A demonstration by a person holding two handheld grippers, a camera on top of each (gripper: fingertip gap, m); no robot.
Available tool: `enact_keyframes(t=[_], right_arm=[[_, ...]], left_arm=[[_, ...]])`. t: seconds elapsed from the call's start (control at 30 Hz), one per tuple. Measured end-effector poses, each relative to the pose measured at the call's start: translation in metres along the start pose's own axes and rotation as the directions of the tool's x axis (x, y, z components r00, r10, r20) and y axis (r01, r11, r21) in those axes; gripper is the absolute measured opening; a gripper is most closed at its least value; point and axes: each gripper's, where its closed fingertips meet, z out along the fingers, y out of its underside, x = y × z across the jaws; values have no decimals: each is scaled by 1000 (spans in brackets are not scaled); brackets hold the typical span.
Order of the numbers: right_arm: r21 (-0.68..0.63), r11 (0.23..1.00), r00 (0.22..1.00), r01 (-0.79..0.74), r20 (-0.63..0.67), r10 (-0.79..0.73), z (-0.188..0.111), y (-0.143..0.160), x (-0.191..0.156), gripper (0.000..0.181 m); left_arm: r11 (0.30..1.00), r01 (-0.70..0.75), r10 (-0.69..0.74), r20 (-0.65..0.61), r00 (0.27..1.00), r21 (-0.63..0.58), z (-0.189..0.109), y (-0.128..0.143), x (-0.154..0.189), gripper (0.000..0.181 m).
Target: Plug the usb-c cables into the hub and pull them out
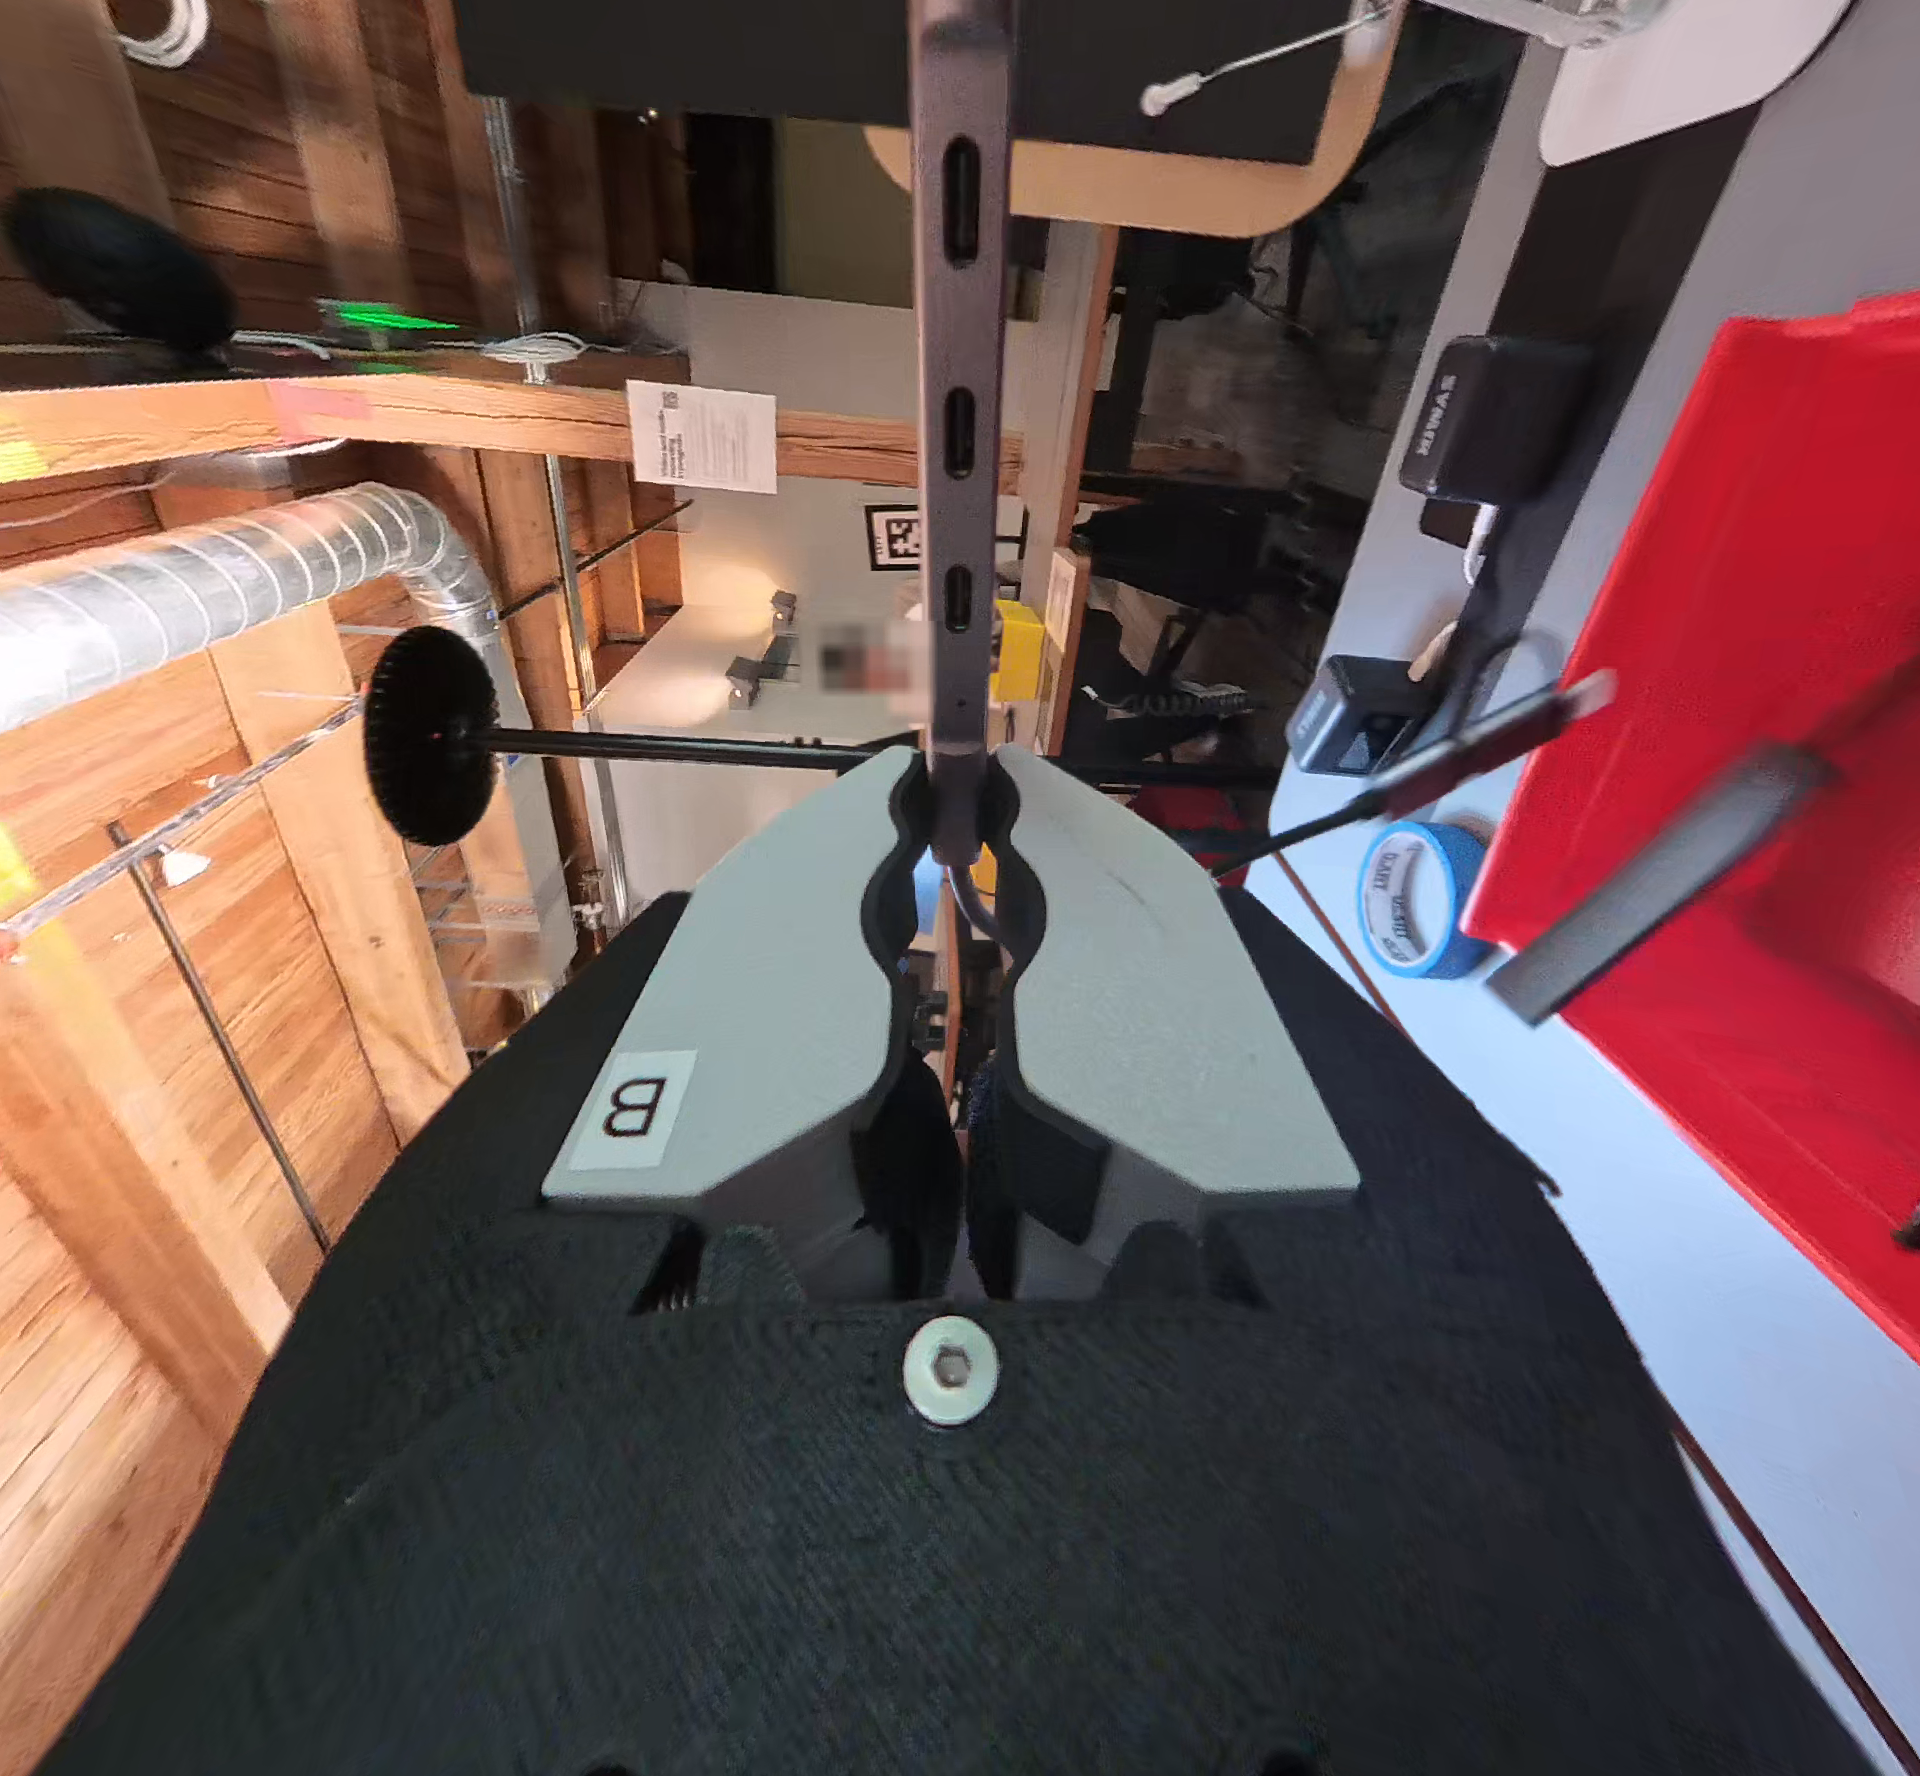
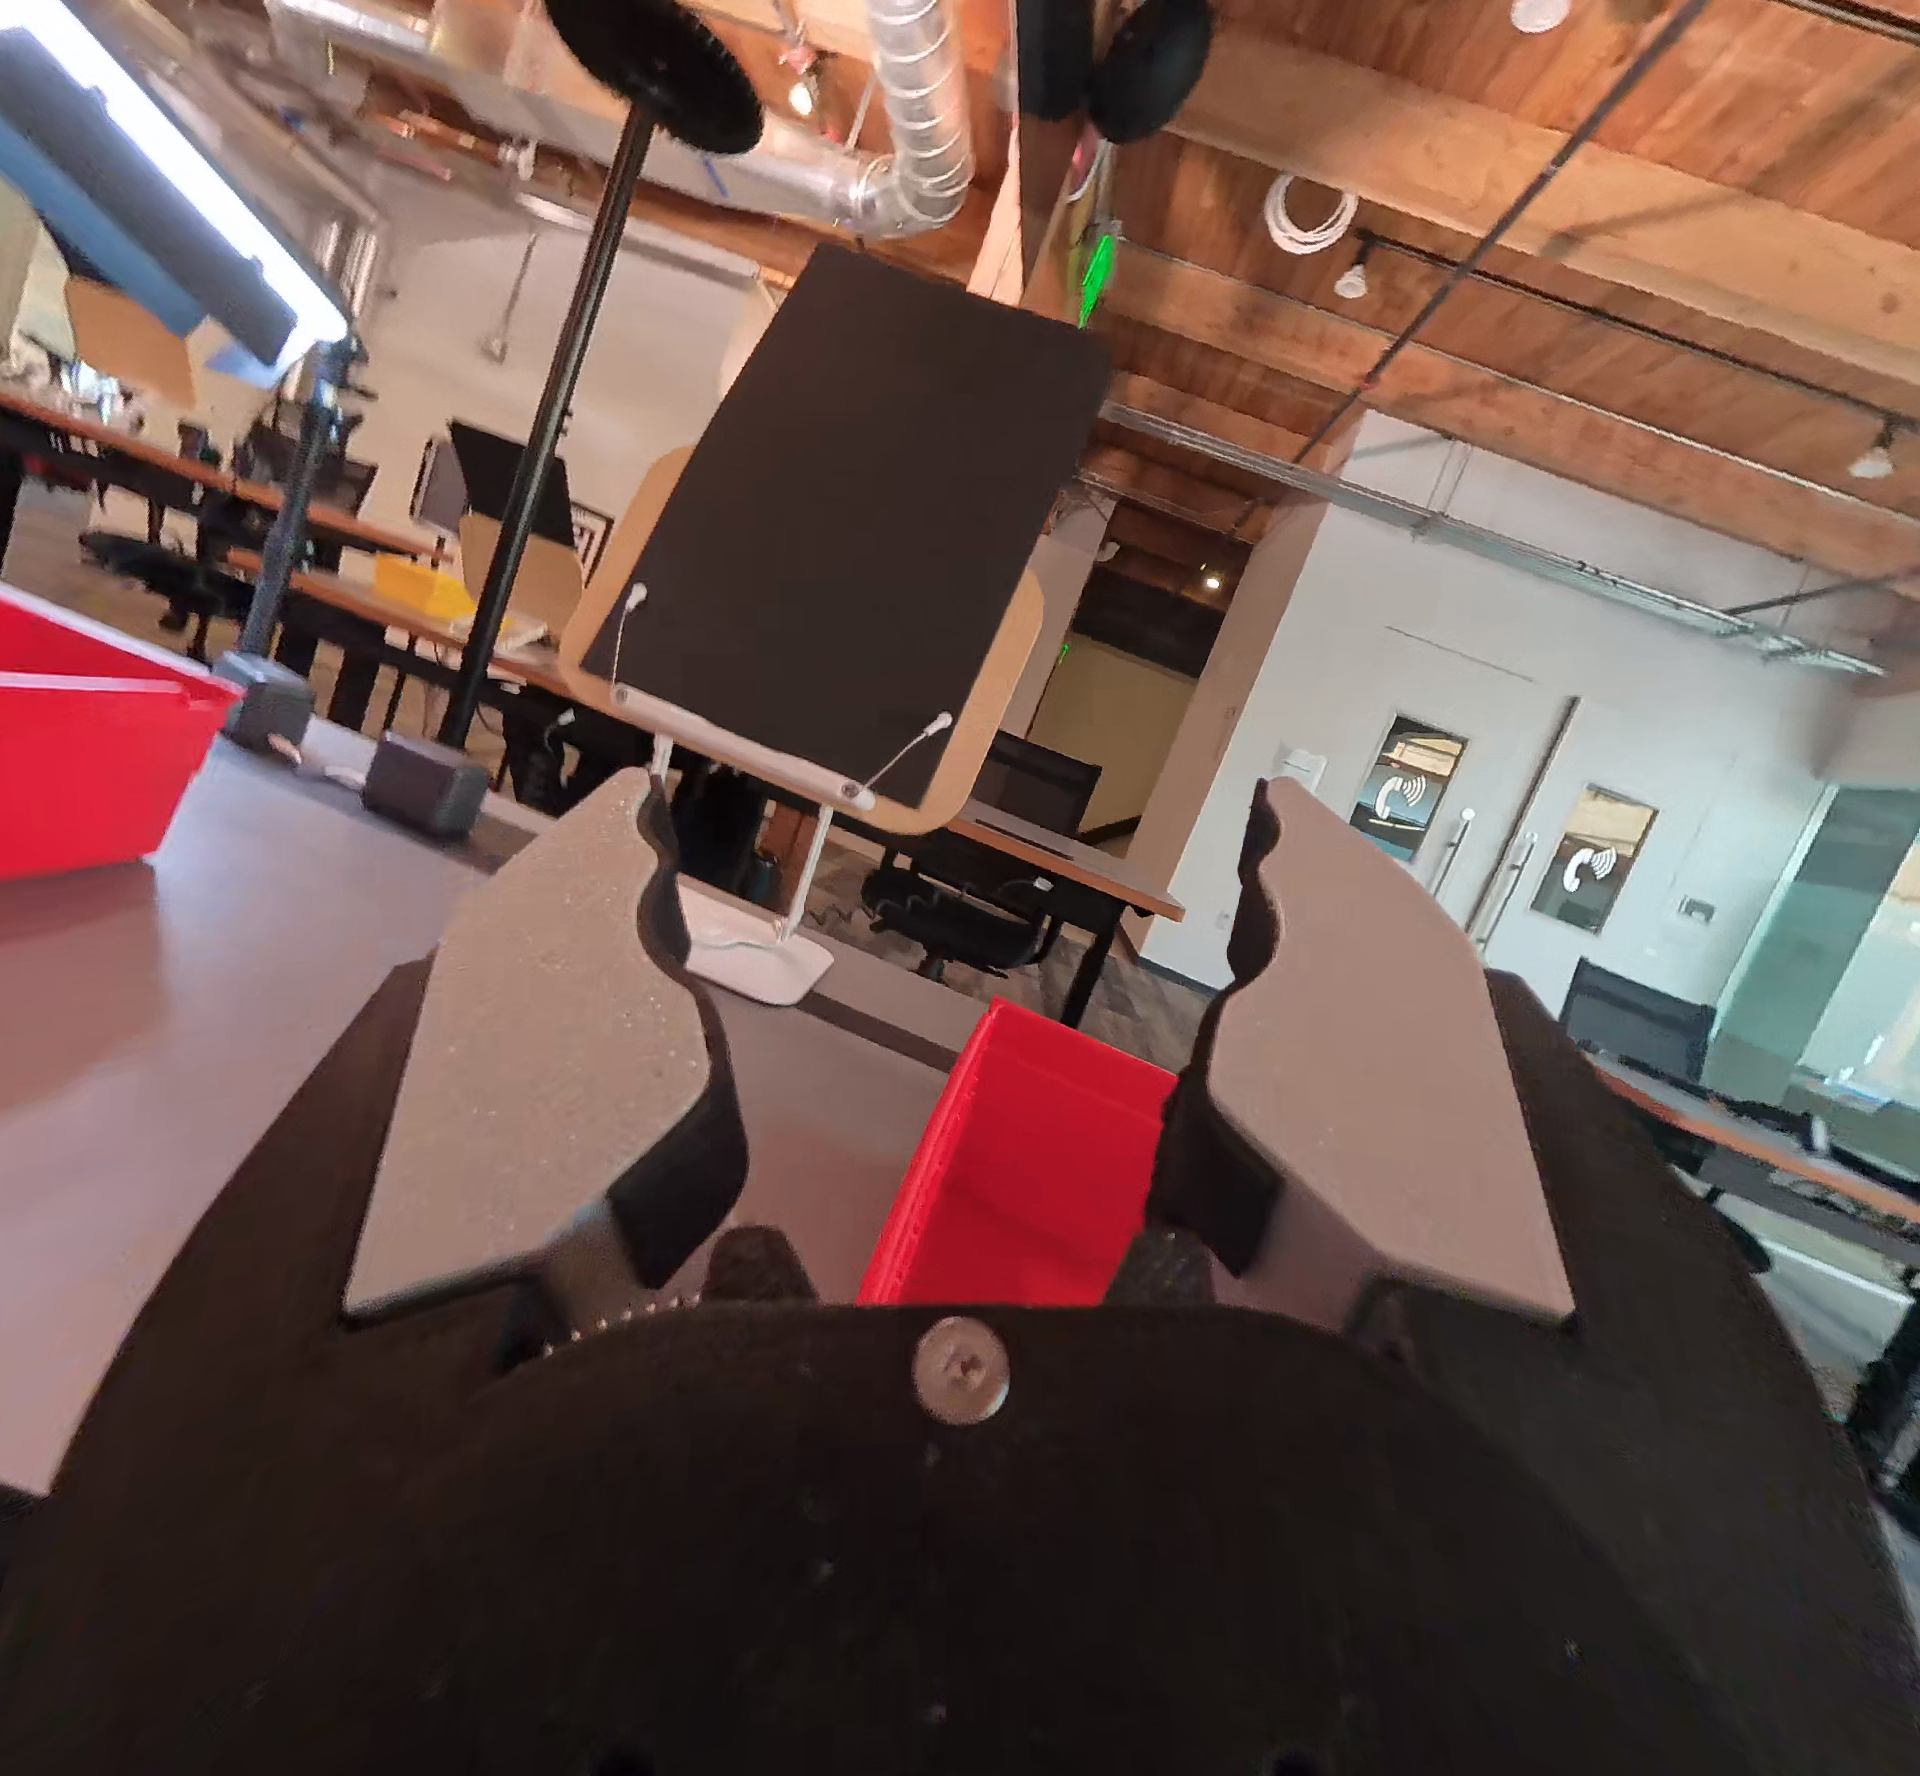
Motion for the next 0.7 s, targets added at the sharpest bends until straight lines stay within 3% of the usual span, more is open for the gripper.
enact_keyframes(t=[0.17,0.27,0.37,0.5,0.6,0.7], right_arm=[[-69,988,989,137,69,-132,3,11,-16,107],[-42,986,977,160,152,-152,3,10,-33,104],[3,992,942,126,314,-121,-2,8,-68,103],[99,994,887,43,455,-83,-9,-7,-108,90],[148,985,854,-92,520,2,-13,-23,-128,90],[165,943,784,-288,606,134,-20,-44,-141,89]], left_arm=[[999,52,-52,19,998,8,2,0,-15,7],[987,133,-131,-28,991,94,-8,-24,-10,7],[941,265,-241,-131,962,213,-29,-70,4,8],[792,490,-351,-384,854,364,-67,-149,41,7],[672,640,-357,-593,722,374,-93,-201,91,8],[617,705,-284,-736,615,351,-111,-241,148,8]])
